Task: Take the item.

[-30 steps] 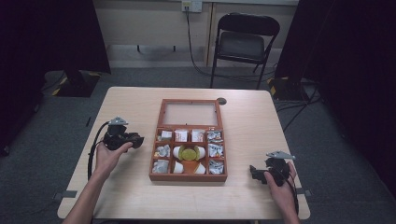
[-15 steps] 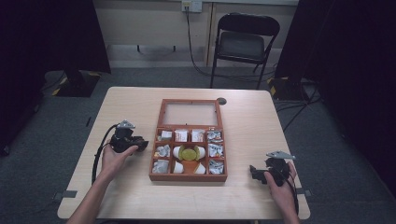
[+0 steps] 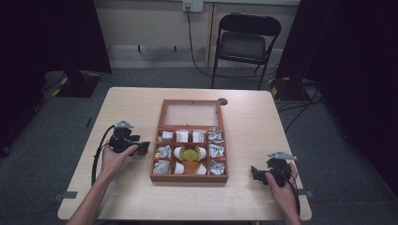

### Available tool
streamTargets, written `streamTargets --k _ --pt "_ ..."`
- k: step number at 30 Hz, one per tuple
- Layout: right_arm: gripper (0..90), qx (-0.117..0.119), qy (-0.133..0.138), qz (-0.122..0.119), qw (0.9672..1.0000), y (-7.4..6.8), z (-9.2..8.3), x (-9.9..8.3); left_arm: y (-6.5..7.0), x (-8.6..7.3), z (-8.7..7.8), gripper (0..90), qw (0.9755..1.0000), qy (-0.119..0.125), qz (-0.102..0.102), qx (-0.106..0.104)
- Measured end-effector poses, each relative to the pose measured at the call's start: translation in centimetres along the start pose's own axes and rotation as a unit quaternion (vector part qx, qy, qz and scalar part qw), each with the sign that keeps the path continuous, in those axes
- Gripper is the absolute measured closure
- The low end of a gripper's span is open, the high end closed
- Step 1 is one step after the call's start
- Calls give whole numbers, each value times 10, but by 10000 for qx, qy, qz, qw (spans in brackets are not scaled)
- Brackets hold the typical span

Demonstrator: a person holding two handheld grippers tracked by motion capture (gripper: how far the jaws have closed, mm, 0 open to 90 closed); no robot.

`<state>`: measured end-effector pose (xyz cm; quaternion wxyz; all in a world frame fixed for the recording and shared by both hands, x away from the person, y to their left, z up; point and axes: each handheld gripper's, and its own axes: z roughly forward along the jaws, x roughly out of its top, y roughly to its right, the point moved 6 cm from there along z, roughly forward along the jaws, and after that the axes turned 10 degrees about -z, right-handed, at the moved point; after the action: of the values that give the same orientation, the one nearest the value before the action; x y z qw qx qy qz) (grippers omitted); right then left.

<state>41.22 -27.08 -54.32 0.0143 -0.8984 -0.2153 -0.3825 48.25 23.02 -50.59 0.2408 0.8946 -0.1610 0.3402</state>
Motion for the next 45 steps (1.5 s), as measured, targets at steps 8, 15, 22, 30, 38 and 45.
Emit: streamTargets --k 8,15,22,30,38,45 --pt "0 17 2 -10 10000 0 0 0 -2 3 -13 264 9999 122 -75 -11" --pt "0 17 3 -15 10000 0 0 0 1 5 -23 196 9997 225 -14 121" --pt "0 17 3 -14 10000 0 0 0 0 5 -43 177 9992 358 43 188" --pt "0 17 2 -12 10000 0 0 0 -2 3 -58 177 9988 410 49 268" --pt "0 17 3 -14 10000 0 0 0 0 0 -72 176 9982 495 94 325" --pt "0 16 2 -14 10000 0 0 0 -17 -10 -81 187 9972 519 18 531"
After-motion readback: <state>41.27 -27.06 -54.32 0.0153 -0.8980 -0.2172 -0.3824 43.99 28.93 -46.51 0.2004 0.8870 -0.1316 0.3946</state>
